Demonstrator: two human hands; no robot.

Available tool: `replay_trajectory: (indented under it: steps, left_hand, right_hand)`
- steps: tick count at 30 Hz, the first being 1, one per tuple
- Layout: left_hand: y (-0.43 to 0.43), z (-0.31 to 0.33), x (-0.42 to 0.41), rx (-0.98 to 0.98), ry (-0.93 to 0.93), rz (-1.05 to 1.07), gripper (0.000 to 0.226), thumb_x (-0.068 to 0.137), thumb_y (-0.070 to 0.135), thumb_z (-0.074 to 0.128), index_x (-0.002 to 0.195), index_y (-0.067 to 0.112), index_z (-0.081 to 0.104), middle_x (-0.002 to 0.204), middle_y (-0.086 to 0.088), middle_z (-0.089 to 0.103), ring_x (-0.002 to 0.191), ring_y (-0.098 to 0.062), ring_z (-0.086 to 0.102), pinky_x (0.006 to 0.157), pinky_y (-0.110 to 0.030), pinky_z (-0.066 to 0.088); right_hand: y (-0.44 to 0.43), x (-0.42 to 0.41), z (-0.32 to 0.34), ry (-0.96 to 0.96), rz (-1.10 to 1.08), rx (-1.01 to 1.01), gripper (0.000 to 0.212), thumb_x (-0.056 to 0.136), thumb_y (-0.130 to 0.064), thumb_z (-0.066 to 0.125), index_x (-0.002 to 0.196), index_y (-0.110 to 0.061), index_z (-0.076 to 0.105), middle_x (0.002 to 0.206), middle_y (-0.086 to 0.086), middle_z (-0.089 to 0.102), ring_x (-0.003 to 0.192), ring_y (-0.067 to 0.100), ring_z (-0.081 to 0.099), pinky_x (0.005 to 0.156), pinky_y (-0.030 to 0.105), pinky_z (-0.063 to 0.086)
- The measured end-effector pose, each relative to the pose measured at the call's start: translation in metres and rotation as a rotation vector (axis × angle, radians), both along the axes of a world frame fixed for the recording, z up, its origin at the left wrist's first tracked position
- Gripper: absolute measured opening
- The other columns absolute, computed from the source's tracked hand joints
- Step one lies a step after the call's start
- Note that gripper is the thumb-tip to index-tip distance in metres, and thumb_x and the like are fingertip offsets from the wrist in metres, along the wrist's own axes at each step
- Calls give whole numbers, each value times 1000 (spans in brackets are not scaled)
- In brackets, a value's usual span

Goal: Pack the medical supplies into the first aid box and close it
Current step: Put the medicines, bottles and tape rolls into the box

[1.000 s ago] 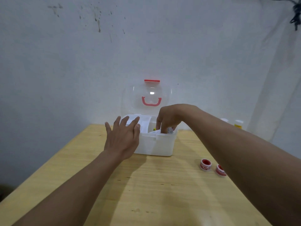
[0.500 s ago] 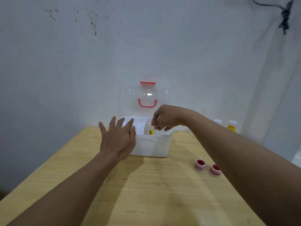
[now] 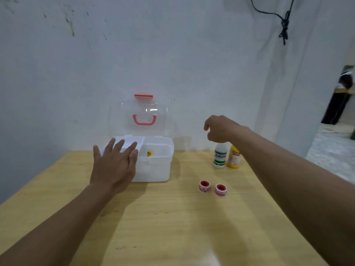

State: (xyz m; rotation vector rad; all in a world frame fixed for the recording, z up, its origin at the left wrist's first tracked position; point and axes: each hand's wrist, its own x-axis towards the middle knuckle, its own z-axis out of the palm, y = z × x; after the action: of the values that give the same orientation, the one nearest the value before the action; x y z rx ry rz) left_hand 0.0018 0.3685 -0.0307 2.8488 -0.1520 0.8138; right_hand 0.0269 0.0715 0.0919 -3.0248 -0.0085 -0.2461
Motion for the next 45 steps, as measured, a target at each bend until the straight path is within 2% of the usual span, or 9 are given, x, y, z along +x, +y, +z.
replay_trajectory:
  steps: [4,9,18,24,28,31,36,41,45]
  left_hand:
    - [-3,-1,0,-8,-8,7,64,95,51,2,147,36,37,155,-4,36,148,-22,15,114,-60,7]
    - [-2,-1,-1,-10,9,3,64,95,52,2,148,37,34,156,-3,34,149,-21,15,116,-58,7]
    - [-3,1,-4,-17,58,3,56,99,49,7,150,38,29,159,-3,29,150,-20,11,117,-56,6]
    - [-2,0,-3,2,52,18,64,94,54,0,149,40,28,159,-4,28,148,-23,15,115,-54,14]
    - [-2,-1,-3,6,45,27,64,94,54,0,150,40,26,159,-4,28,148,-23,16,115,-53,14]
    - [-3,-1,-4,-2,43,27,63,94,54,1,150,39,27,158,-4,29,148,-23,16,115,-52,14]
    - [-2,-1,-4,-13,31,15,63,95,54,2,149,38,30,157,-4,31,147,-22,19,115,-52,14]
    - [-2,-1,-3,-13,21,14,64,94,54,2,148,38,33,157,-3,32,147,-22,20,115,-52,14]
    - [-2,-1,-2,-22,4,13,66,94,55,1,145,38,38,155,-3,36,146,-21,23,115,-52,15]
  right_hand:
    - [-13,-4,-9,72,-82,-167,34,93,-18,53,126,-11,53,118,11,58,102,28,59,85,38,54]
    - [-17,-2,-13,36,-89,-183,22,94,-9,54,116,-6,52,105,12,57,94,28,61,77,36,53]
    - [-8,5,0,-8,-14,-33,21,88,-12,63,109,-7,62,106,11,65,93,28,64,84,43,57]
    - [28,0,40,-165,125,180,19,84,-13,70,102,-7,75,94,7,71,86,24,67,69,30,51]
    - [58,1,53,-227,220,303,20,85,-8,66,102,-10,75,84,-1,66,83,20,66,69,28,49]
    - [79,8,48,-250,261,335,24,85,-5,61,104,-11,75,99,4,70,86,21,64,71,27,49]
    - [102,22,27,-226,271,310,33,86,-6,57,115,-9,71,118,9,69,109,27,64,82,30,52]
    - [114,34,-4,-99,255,230,37,83,-4,54,117,-8,67,118,11,67,107,29,64,92,42,55]
    - [119,40,-26,-55,255,221,35,86,-2,55,120,-8,64,119,11,64,105,29,63,92,42,55]
